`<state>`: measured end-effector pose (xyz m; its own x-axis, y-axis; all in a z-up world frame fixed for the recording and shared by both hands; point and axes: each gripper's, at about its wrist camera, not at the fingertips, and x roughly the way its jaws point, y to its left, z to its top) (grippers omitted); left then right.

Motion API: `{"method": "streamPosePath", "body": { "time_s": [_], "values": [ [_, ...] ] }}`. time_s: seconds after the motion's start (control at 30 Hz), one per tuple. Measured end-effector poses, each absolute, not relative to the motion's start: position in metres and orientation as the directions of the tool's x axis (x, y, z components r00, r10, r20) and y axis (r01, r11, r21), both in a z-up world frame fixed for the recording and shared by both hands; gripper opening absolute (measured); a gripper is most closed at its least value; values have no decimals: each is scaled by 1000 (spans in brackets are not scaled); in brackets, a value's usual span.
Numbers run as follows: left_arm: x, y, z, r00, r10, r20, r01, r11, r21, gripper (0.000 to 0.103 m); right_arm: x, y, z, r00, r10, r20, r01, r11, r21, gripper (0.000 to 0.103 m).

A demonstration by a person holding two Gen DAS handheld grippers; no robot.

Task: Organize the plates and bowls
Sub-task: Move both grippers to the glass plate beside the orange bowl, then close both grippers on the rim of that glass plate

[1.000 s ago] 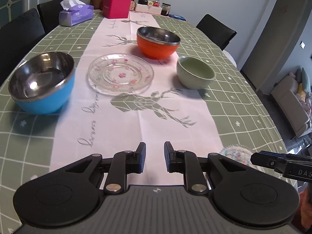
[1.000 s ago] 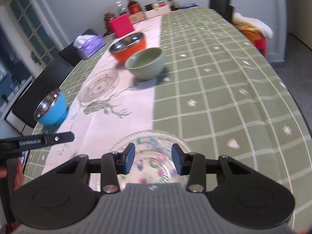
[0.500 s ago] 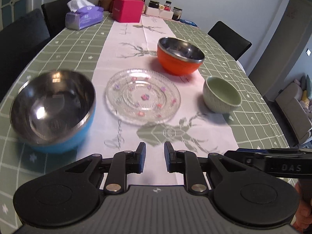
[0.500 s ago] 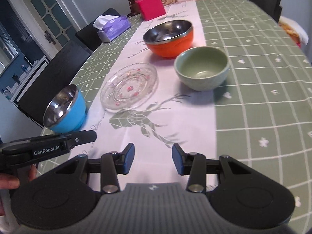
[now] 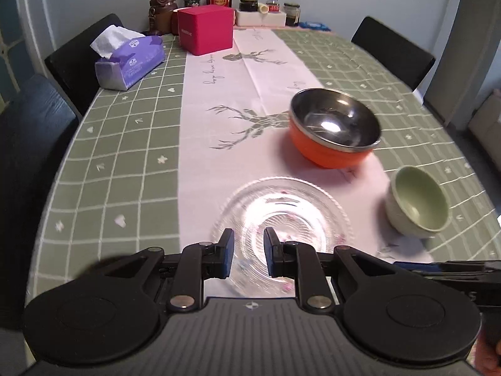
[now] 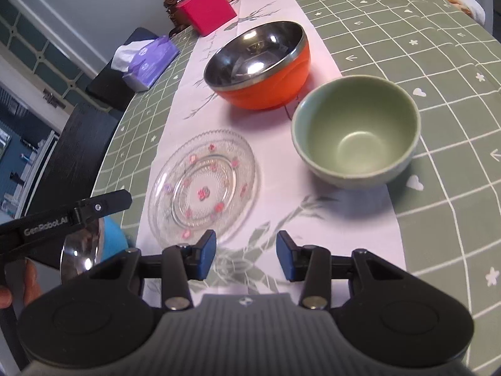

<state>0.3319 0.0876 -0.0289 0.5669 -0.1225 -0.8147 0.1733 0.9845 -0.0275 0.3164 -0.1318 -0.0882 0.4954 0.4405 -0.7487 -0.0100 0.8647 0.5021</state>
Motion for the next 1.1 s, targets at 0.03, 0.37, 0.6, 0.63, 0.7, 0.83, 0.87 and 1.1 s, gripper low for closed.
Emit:
{"method": "streamPosePath", "body": {
  "time_s": [0.03, 0.37, 0.6, 0.63, 0.7, 0.83, 0.87, 1.1],
  "values": [
    [340, 90, -31, 554, -123, -824, 171, 985, -32, 22, 320, -132, -89, 498, 438, -749, -2, 864, 504, 42],
    [392, 97, -63, 421, -59, -905, 155, 988, 8, 22, 341, -132, -100, 491, 444, -750, 31, 851, 524, 42],
    [399, 102, -74, 368, -88, -926, 143, 989, -38, 22, 352, -133, -110, 480, 457, -749, 42, 841, 540, 42],
    [400, 103, -74, 366, -96, -926, 140, 989, -47, 22, 353, -133, -110, 484, 462, -743, 40, 837, 546, 42],
    [400, 104, -75, 358, -113, -927, 135, 989, -68, 22, 355, -132, -111, 485, 470, -738, 37, 832, 554, 41],
    [401, 107, -75, 355, -132, -926, 118, 988, -96, 21, 356, -127, -115, 462, 508, -727, 36, 808, 588, 31],
    [401, 108, -75, 355, -136, -925, 109, 989, -103, 20, 356, -125, -117, 460, 515, -724, 39, 803, 595, 26],
    [396, 109, -74, 356, -142, -924, 80, 989, -122, 17, 353, -127, -119, 460, 504, -731, 62, 803, 593, 7]
  ]
}}
